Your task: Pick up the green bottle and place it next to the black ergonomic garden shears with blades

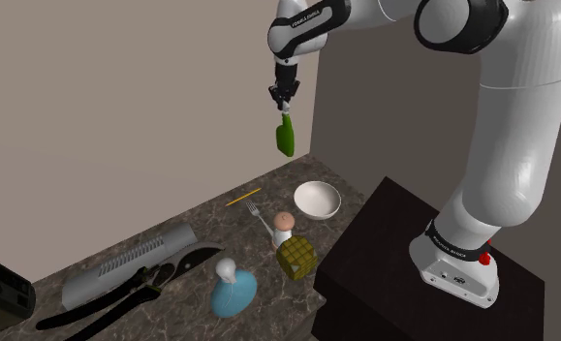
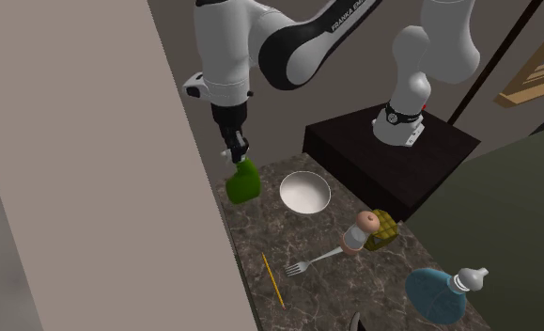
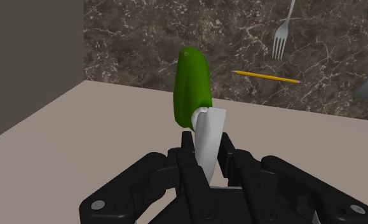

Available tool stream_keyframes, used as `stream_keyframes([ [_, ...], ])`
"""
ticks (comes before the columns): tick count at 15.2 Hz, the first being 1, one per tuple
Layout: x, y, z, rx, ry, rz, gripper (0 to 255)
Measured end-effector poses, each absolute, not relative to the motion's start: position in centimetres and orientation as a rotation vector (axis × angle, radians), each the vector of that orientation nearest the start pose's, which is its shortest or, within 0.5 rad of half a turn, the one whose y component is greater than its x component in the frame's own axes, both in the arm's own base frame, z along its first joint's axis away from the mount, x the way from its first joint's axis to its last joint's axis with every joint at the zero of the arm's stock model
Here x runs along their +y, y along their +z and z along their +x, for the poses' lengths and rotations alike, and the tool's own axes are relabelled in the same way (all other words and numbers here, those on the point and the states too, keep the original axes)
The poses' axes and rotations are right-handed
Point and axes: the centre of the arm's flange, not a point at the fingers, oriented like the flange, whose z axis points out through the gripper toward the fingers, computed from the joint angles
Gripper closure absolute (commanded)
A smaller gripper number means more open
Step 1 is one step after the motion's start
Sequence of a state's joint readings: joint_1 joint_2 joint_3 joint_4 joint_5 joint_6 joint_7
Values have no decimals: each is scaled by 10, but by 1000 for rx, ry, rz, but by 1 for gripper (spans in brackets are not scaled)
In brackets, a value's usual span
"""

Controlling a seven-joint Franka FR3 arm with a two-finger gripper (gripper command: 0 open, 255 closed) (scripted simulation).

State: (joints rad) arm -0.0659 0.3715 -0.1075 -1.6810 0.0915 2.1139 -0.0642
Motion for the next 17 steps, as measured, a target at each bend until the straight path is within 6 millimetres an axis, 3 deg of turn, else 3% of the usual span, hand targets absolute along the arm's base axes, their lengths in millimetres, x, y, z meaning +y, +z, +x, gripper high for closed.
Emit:
stream_keyframes([
  [17,-104,483,656,225,-106,-3098,255],
])
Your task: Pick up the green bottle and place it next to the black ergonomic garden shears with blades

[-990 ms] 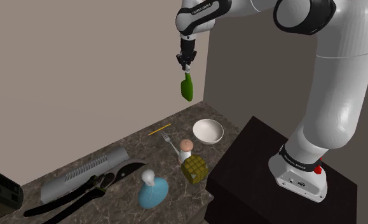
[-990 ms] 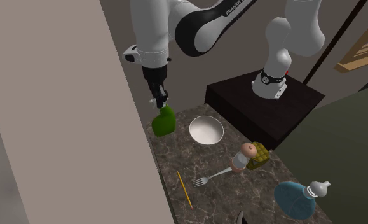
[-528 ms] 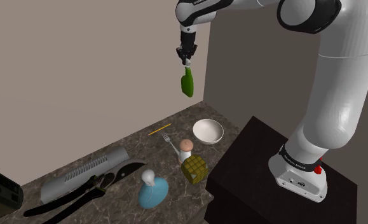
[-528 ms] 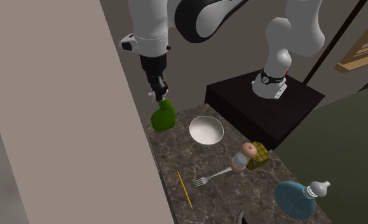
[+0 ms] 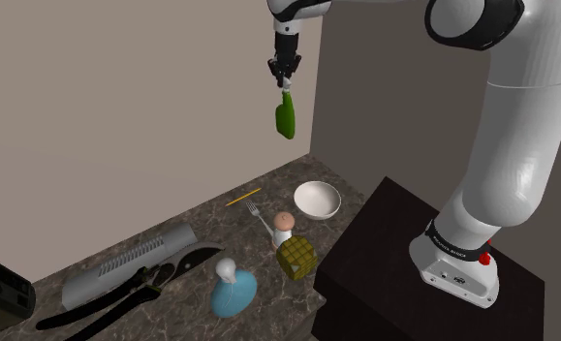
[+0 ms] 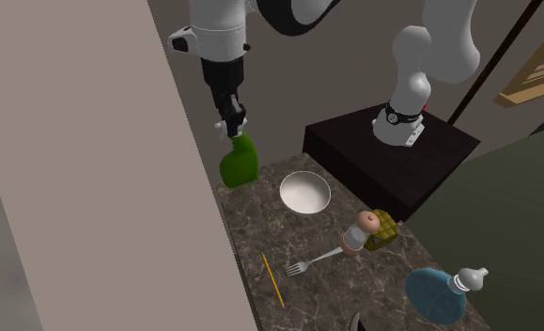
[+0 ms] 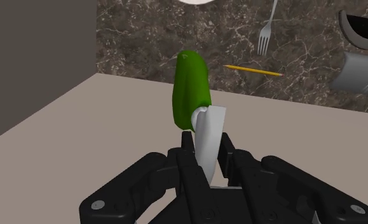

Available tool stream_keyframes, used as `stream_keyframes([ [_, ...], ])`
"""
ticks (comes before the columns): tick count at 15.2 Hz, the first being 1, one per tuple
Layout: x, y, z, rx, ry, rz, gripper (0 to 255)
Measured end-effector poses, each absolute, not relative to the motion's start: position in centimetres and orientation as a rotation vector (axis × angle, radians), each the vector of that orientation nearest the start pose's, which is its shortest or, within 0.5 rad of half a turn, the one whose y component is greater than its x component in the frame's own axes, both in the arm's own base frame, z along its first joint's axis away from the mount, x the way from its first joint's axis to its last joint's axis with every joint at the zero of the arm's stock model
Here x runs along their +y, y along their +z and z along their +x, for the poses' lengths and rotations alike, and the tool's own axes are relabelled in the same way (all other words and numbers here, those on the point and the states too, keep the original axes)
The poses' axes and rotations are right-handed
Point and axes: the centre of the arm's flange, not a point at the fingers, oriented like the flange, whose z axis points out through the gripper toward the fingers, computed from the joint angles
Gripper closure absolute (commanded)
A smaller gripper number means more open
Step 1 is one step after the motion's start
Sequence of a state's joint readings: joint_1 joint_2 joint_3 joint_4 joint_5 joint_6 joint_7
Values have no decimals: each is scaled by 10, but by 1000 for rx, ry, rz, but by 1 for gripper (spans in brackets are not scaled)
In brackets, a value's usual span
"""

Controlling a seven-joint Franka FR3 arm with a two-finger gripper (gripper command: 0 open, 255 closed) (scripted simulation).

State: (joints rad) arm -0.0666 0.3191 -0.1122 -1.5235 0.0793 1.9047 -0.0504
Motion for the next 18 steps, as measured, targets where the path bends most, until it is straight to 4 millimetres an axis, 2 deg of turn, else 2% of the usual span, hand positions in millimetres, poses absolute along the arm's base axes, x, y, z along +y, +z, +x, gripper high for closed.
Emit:
stream_keyframes([
  [13,-103,551,655,225,-107,-3098,255],
  [16,-82,544,656,225,-105,-3099,255],
  [18,-58,534,659,224,-105,-3098,255],
])
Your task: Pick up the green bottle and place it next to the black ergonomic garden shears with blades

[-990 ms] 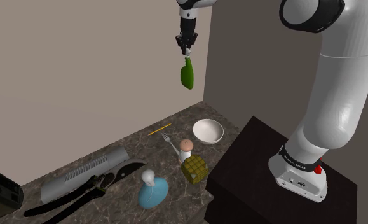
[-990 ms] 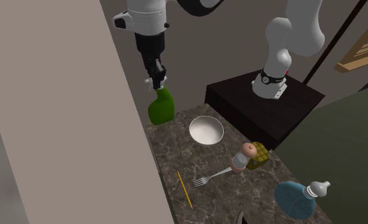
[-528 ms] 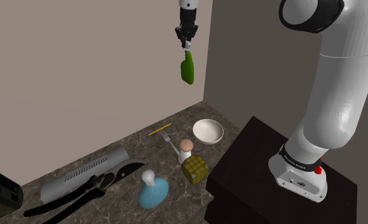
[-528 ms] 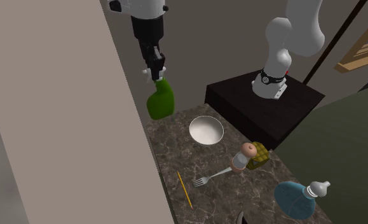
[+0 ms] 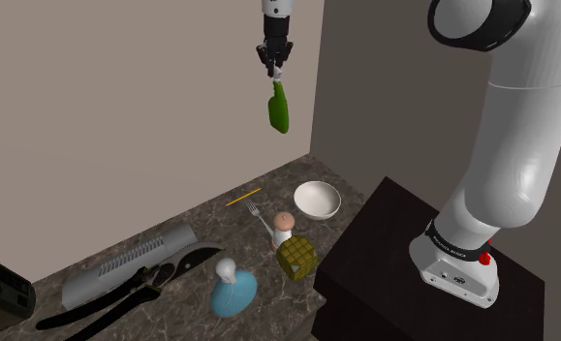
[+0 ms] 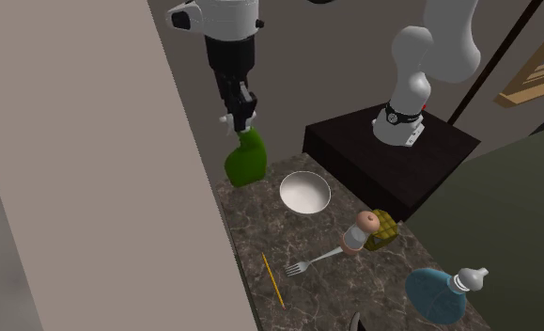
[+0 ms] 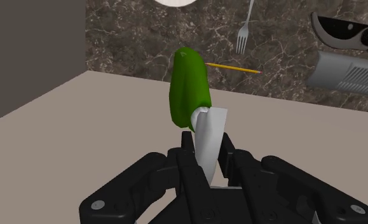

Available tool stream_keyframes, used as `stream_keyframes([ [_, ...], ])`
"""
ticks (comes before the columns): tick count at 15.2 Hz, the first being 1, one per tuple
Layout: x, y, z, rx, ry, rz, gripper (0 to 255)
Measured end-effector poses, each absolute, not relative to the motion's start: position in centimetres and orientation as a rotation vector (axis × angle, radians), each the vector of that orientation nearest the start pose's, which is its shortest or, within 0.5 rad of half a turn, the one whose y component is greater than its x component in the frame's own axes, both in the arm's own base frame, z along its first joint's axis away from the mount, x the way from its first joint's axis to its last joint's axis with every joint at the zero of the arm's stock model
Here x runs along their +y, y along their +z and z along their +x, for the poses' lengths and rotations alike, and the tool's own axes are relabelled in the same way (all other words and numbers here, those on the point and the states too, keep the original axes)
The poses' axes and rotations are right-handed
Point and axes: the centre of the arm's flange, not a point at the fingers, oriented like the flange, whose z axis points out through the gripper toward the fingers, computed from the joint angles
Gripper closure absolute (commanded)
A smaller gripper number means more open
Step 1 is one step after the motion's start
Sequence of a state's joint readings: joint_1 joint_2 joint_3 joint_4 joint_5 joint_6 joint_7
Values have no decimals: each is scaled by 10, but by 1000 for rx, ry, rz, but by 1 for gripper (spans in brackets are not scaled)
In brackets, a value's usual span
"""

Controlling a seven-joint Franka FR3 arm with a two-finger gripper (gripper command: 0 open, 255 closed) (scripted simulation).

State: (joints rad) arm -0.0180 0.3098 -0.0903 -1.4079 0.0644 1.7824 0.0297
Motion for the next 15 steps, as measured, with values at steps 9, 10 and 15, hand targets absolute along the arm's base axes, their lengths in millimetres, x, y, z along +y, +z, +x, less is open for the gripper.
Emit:
stream_keyframes([
  [9,51,485,670,224,-105,-3099,255],
  [10,63,478,673,224,-105,-3099,255],
  [15,122,451,676,224,-104,-3099,255],
])
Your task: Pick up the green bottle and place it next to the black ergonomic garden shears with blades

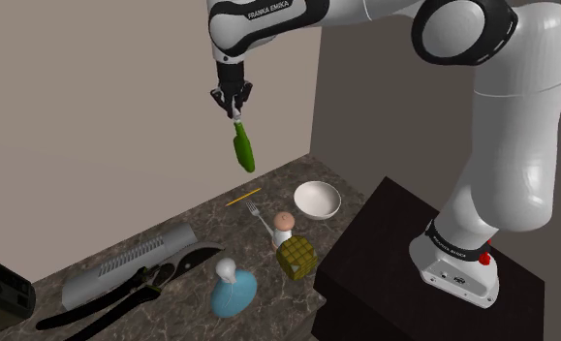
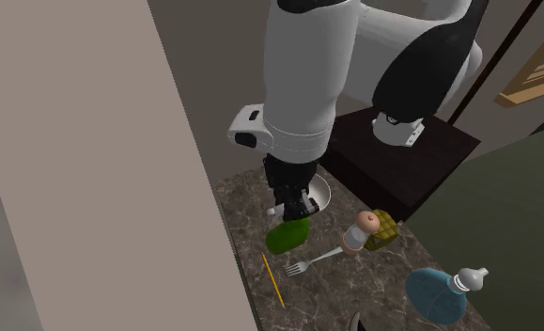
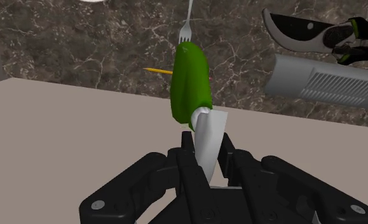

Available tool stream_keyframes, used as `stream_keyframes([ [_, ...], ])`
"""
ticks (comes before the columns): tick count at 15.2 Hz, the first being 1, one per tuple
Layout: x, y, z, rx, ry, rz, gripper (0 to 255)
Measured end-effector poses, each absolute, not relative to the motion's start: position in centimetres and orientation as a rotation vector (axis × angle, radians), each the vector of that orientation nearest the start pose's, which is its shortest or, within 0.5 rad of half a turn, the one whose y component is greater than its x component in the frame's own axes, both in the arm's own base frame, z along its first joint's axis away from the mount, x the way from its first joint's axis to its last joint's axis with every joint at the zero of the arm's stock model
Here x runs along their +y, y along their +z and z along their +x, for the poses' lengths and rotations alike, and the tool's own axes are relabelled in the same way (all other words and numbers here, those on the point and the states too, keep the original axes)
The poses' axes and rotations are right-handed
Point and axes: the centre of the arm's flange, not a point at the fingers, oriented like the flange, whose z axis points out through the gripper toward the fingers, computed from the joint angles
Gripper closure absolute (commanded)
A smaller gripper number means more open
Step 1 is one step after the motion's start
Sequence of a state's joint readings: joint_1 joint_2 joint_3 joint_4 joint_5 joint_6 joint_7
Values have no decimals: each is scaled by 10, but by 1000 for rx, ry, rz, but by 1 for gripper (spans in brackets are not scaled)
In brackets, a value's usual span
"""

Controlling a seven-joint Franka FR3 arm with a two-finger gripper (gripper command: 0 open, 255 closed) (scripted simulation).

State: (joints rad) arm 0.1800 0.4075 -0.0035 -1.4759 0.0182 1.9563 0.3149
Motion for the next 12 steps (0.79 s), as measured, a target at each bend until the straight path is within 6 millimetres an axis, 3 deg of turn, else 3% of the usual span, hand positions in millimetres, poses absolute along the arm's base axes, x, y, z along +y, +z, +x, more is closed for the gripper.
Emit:
stream_keyframes([
  [12,265,387,690,223,-105,-3099,255],
])
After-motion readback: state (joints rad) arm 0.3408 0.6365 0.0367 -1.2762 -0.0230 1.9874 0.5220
